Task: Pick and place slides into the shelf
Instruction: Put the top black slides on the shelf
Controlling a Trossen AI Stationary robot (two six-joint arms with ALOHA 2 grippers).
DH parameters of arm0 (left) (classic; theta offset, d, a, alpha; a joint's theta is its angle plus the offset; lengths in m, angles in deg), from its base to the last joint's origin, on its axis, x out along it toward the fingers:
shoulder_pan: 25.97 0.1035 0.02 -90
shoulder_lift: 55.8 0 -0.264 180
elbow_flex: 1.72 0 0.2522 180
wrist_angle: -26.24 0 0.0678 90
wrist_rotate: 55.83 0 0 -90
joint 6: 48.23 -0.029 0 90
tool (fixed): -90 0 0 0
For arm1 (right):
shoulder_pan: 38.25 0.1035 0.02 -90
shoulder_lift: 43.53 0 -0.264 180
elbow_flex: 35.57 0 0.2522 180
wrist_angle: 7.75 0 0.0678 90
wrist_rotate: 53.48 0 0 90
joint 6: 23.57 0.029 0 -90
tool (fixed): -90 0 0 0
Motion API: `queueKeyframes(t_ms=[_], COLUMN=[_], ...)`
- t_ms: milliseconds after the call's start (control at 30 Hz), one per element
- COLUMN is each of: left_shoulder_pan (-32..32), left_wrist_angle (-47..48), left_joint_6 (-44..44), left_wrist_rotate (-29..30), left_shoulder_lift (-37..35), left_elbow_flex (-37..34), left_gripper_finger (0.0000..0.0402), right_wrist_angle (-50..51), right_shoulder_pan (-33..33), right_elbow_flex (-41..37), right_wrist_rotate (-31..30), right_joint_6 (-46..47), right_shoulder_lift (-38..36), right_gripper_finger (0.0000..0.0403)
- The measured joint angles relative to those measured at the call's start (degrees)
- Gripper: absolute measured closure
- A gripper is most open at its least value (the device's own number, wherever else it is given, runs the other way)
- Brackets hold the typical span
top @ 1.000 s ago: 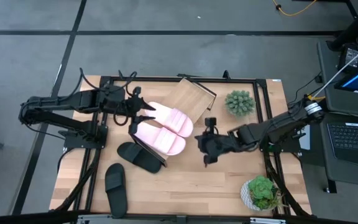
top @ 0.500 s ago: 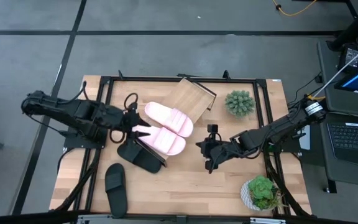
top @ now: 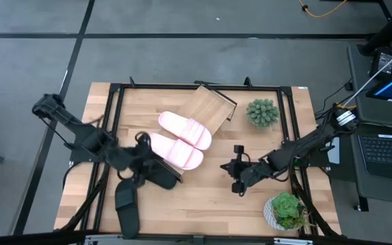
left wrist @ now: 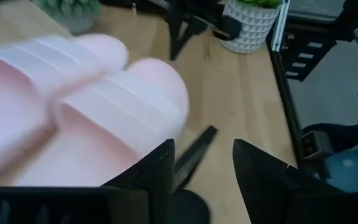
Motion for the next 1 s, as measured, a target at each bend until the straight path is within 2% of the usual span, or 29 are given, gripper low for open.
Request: queueKeyframes(t_ms=[233,533,833,1000], left_shoulder_pan=[-4.8,-8.9,-10.5,-12.1], left_wrist_angle=[-2.4,-2.2,4.1,9.1], left_joint_6=[13.8,31.3,43.9,49.8], left_wrist_rotate=[2.4,2.8,2.3,2.5], left_shoulder_lift=[6.8,13.0,13.8,13.7], left_elbow_flex=[0.0,0.0,0.0,0.0], left_gripper_finger=[0.0248,0.0248,0.0248,0.0248], right_wrist_angle=[-9.6,-11.1,-11.2,-10.2], right_shoulder_pan=[0.0,0.0,0.0,0.0], right_elbow_flex=[-6.8,-9.8,-9.8,-9.8], right_wrist_rotate=[0.0,0.0,0.1,0.5], right_joint_6=[-4.4,-5.3,-6.2,-7.1], right_shoulder_lift=[-5.2,-9.6,-9.6,-9.6], right_gripper_finger=[0.0398,0.0389,0.0399,0.0381])
